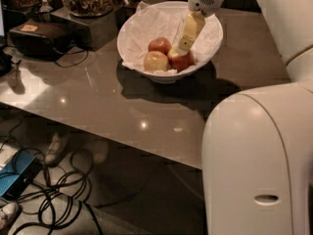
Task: Pick apple from white bowl
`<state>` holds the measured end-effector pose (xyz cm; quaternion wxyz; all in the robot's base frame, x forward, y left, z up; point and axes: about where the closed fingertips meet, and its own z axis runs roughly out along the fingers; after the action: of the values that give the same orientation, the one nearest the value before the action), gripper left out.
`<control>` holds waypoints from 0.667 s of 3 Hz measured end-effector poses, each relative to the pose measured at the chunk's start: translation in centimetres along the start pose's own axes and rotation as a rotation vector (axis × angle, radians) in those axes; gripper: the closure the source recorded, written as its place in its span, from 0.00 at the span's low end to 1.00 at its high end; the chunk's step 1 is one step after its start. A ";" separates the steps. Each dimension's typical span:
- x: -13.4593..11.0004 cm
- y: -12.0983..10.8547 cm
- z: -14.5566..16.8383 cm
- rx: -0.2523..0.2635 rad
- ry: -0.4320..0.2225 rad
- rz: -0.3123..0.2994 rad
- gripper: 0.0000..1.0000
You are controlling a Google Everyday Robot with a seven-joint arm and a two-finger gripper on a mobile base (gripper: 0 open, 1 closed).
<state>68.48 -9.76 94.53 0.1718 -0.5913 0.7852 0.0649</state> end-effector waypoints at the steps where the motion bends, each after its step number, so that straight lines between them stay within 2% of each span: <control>1: 0.0 0.1 0.8 -0.013 0.011 -0.018 0.13; 2: 0.3 0.3 1.5 -0.026 0.025 -0.029 0.13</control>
Offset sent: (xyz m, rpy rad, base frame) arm -0.0352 -0.0117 -0.0232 -0.0826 0.1400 0.0741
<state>68.38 -9.43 93.00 0.1550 -0.6058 0.7777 0.0650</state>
